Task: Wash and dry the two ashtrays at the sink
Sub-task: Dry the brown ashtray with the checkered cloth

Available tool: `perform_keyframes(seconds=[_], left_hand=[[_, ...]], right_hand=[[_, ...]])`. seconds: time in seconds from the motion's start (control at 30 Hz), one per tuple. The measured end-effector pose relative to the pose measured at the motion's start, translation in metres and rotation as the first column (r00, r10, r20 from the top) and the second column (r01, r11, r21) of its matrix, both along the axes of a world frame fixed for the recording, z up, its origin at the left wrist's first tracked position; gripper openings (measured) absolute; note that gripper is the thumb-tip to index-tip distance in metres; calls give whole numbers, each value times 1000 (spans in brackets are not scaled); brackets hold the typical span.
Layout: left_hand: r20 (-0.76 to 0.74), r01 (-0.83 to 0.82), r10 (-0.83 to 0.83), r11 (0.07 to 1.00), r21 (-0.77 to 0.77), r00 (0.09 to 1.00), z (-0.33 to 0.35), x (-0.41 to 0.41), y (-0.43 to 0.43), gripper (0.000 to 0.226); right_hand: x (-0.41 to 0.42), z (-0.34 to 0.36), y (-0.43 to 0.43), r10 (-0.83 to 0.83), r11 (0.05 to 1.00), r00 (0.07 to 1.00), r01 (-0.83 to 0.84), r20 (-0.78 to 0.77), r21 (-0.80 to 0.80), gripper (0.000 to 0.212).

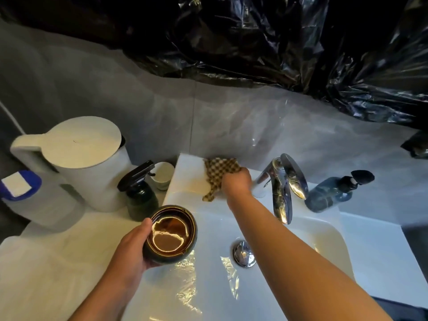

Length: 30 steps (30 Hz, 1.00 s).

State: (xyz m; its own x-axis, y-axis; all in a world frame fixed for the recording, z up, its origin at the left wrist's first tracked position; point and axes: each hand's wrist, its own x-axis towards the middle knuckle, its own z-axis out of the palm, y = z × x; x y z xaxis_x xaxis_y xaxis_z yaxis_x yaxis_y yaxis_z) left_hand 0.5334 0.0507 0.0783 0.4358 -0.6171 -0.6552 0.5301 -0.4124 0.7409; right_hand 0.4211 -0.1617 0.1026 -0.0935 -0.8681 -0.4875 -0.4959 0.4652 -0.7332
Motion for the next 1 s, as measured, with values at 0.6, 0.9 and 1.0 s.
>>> perform_keyframes(seconds=[0.6, 0.9, 1.0], left_hand=[[-6, 45, -45, 998, -38, 999, 10, -7, -10, 38], [2, 88, -88, 994, -66, 996, 18, -20, 2, 41], [20, 188, -187, 980, -61, 982, 23, -40, 16, 46]], right_hand=[[-9, -31, -8, 414, 851, 824, -501, -387, -158, 42], [-60, 10, 120, 510, 860, 840, -490, 184, -141, 27], [-87, 18, 167, 436, 895, 846, -444, 308, -47, 29]])
